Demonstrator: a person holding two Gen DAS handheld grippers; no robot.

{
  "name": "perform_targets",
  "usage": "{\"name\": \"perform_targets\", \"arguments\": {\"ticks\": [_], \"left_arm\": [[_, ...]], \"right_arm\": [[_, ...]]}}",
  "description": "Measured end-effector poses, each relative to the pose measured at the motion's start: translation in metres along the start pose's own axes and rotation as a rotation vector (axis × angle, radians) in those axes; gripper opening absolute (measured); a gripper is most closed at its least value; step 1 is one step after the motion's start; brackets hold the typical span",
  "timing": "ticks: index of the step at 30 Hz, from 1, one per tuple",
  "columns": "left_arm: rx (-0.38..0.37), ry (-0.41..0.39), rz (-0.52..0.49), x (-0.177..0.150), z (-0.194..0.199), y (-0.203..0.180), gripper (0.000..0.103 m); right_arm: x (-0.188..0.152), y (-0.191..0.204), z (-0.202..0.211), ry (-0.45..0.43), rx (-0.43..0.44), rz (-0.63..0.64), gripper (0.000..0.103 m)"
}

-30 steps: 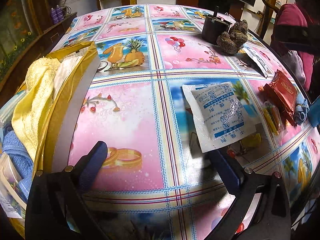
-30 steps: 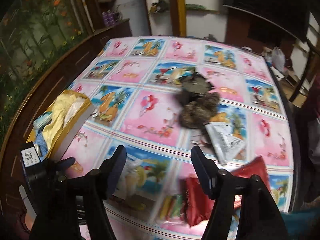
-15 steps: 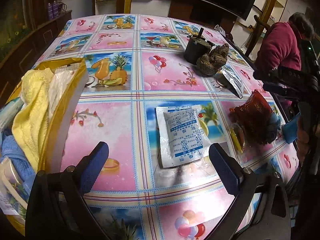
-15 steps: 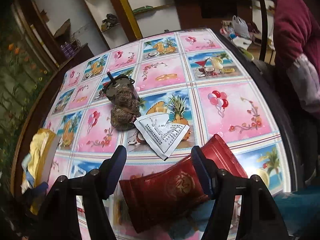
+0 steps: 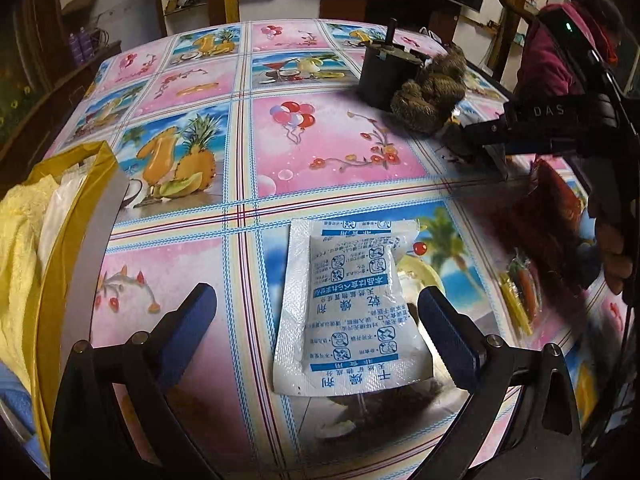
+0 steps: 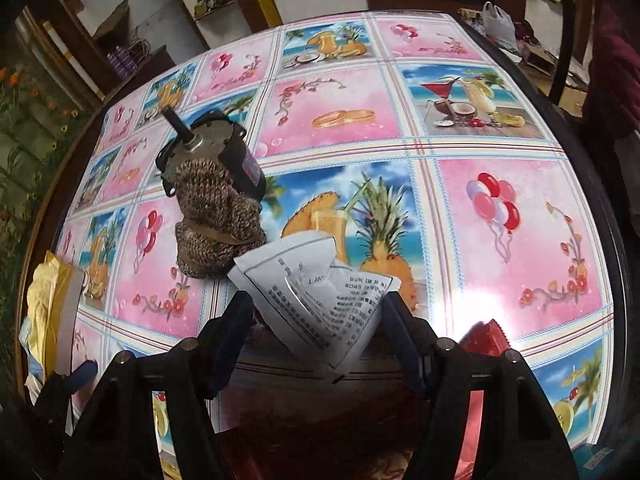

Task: Organize soft objects
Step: 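Grasp white desiccant packet with left tool while right lifts printed paper, then carry desiccant packet with left tool toward box while right carries paper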

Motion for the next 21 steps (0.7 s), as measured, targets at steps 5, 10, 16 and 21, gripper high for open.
{"name": "perform_targets", "arguments": {"ticks": [5,10,16,21], "left_arm": [[0.006,-0.009,0.003,0.004,-0.005,0.004,0.101],[-0.016,-0.052,0.068,0.000,0.009,0.021,0.053],[-0.103,-0.094,0.152,-0.009,0.025,0.035,0.036],[-0.172,-0.103,0.225,-0.023,0.036,0.040,0.036]], "right_arm": [[-0.004,0.014,-0.007,-0.023,-0.089,0.111,0.069],[-0.006,0.008,0.000,-0.024,-0.068,0.087,0.034],[-0.018,-0.003,0.012,-0.034,-0.011,0.054,0.016],[-0.031,-0.009,0.034,-0.073,0.046,0.038,0.016]]}}
Point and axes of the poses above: each gripper's, at about its wrist camera, not at the fingertips, and z roughly against the way its jaws point, y to its left, x to its top, the point moved 1 cm from there along -z, roughly the way its jaws point, and after that the axes turned 10 degrees about -z, right-handed, at the moved point
